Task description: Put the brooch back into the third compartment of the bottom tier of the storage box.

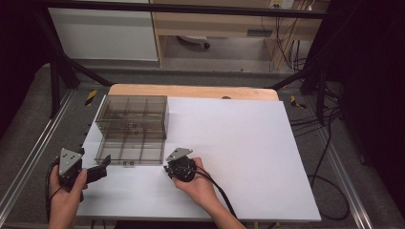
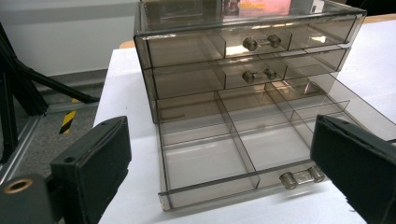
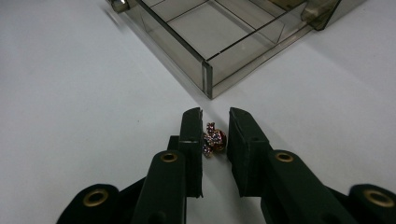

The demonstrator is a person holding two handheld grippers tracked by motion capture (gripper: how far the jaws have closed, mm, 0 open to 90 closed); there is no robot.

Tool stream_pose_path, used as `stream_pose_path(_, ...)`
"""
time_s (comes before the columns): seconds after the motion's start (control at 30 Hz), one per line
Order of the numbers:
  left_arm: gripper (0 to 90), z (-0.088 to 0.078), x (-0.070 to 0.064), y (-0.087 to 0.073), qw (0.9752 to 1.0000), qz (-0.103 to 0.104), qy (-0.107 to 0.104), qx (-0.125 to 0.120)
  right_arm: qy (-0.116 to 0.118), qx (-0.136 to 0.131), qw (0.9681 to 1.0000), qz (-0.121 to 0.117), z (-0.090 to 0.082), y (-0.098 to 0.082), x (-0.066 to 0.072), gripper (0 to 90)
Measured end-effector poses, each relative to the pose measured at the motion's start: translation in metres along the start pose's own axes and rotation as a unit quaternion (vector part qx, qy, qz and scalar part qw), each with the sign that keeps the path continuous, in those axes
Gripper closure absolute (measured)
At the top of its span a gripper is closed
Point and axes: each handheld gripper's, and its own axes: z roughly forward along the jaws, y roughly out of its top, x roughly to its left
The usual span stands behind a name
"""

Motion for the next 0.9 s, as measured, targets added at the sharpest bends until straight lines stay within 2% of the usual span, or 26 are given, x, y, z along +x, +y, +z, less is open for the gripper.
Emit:
stream_pose_path(0.17,5.7,0.0,-0.004,0.001,1.0,0.006,-0.002,-0.002,0.008,-0.005,0.9999,0.005,0.0,-0.001,-0.003,78.5)
stream_pose_path(0.27,6.1,-0.002,-0.004,0.003,0.9999,0.007,-0.001,-0.01,0.005,-0.006,1.0,-0.002,0.0,-0.001,-0.003,78.5)
stream_pose_path(0.6,6.1,-0.003,0.005,-0.001,1.0,-0.005,0.005,-0.002,0.016,-0.008,0.9998,-0.002,-0.002,-0.002,-0.005,78.5)
stream_pose_path(0.9,6.0,0.0,0.0,0.001,1.0,0.003,-0.002,0.0,0.011,-0.022,0.9997,0.005,-0.011,-0.005,-0.012,78.5)
